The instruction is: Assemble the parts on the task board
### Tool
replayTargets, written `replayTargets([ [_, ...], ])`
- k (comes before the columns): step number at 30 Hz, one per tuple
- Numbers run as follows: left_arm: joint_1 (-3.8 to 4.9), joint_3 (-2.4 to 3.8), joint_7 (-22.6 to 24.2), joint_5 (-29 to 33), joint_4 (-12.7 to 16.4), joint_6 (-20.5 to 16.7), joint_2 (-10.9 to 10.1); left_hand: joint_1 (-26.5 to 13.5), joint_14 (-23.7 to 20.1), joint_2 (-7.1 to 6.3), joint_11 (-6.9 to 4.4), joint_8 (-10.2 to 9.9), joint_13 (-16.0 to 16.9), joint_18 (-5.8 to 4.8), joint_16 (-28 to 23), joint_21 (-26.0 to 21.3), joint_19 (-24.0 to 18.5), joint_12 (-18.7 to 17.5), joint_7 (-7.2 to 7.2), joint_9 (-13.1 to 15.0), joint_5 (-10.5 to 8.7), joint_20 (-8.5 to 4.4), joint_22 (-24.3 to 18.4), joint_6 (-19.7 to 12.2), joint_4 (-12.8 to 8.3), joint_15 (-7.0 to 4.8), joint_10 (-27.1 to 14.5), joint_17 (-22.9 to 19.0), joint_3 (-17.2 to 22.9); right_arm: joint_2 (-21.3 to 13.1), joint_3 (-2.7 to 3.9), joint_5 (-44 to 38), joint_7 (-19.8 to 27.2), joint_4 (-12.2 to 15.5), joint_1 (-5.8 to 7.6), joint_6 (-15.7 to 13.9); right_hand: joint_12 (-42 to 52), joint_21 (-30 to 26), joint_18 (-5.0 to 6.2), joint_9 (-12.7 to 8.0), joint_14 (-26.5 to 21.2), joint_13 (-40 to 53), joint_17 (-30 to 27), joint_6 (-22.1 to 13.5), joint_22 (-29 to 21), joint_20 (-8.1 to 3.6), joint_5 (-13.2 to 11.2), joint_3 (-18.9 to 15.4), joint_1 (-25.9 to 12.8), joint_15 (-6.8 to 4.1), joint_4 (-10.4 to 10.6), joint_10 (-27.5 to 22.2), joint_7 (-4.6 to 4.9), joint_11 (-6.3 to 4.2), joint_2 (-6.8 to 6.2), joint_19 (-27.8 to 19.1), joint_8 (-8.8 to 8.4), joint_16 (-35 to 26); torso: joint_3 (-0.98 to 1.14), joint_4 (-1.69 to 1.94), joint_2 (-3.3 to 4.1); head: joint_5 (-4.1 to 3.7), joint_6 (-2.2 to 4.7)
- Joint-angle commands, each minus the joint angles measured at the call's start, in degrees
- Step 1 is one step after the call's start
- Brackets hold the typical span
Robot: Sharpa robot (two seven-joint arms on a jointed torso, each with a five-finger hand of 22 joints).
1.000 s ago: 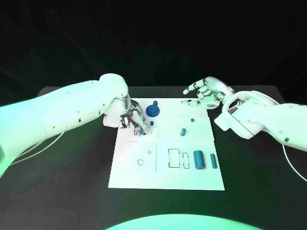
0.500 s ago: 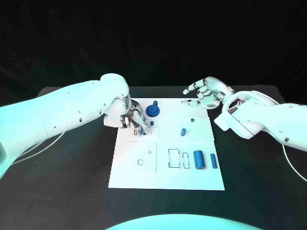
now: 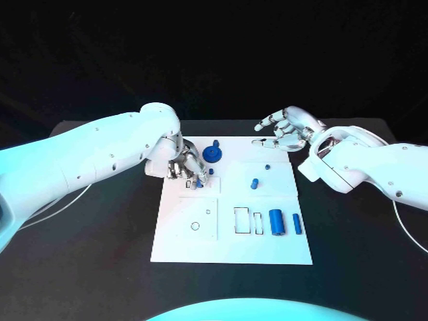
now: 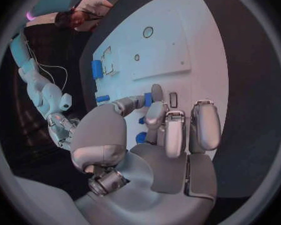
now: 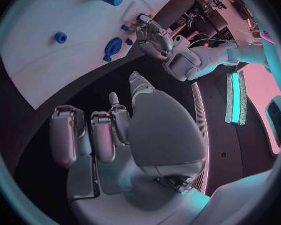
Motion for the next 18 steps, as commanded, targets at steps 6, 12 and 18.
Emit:
replayTargets([
  [6, -0.42, -0.25, -0.3, -0.6, -0.1, 1.0, 0.1, -1.8, 6.0, -1.04, -0.04, -0.5, 0.0, -0.75, 0.2, -0.5, -0.5, 0.2, -0.54, -0.2, -0.67, -0.12, -0.3, 0.3, -6.0, -0.4, 0.0, 15.1, 3.3, 0.0, 0.0, -0.1, 0.4, 0.1, -0.03, 0.4, -0.1, -0.4, 0.65, -0.1, 4.5, 3.2, 8.8, 0.0, 9.3, 0.07, 0.0, -0.3, -0.2, -0.11, -0.1, -0.1, -0.08, -0.12, -0.34, 1.3, 0.27, -0.2, -0.05, 0.03, -0.06, -0.05, 0.03],
  [12, -0.44, -0.25, -0.3, -1.0, 0.0, 0.6, -0.1, -2.7, 5.9, -2.55, -0.08, -0.9, 0.0, -0.72, 0.2, -0.8, -0.5, 0.1, -0.64, -0.6, -1.25, -0.16, -0.5, 0.5, -1.8, -0.45, -0.2, 15.0, -4.7, 0.0, 0.0, -0.2, 0.5, 0.1, -0.03, 0.3, -0.1, -0.6, 0.69, -0.1, 4.5, 3.1, 8.8, 0.0, 9.2, 0.05, 0.0, -0.3, 0.0, -0.12, -0.1, -0.1, -0.08, -0.12, -0.35, 1.2, 0.39, -0.3, -0.04, 0.03, -0.05, -0.07, 0.08],
  [18, -0.47, -0.24, -0.3, -1.6, 0.4, -0.5, -0.5, -2.5, 5.8, -4.51, -0.02, -1.3, -0.3, -0.67, 0.0, -1.0, -0.6, -0.2, -0.56, -0.9, -3.16, -0.21, -0.8, 0.6, 1.2, -0.44, -0.5, 14.6, -10.9, -0.1, 0.0, -0.2, 0.6, 0.1, -0.05, 0.4, -0.1, -0.6, 0.69, -0.1, 4.5, 3.1, 8.8, 0.0, 9.2, 0.05, 0.0, -0.3, 0.0, -0.12, -0.1, -0.1, -0.08, -0.12, -0.35, 1.2, 0.39, -0.3, -0.07, 0.04, -0.02, -0.13, 0.2],
])
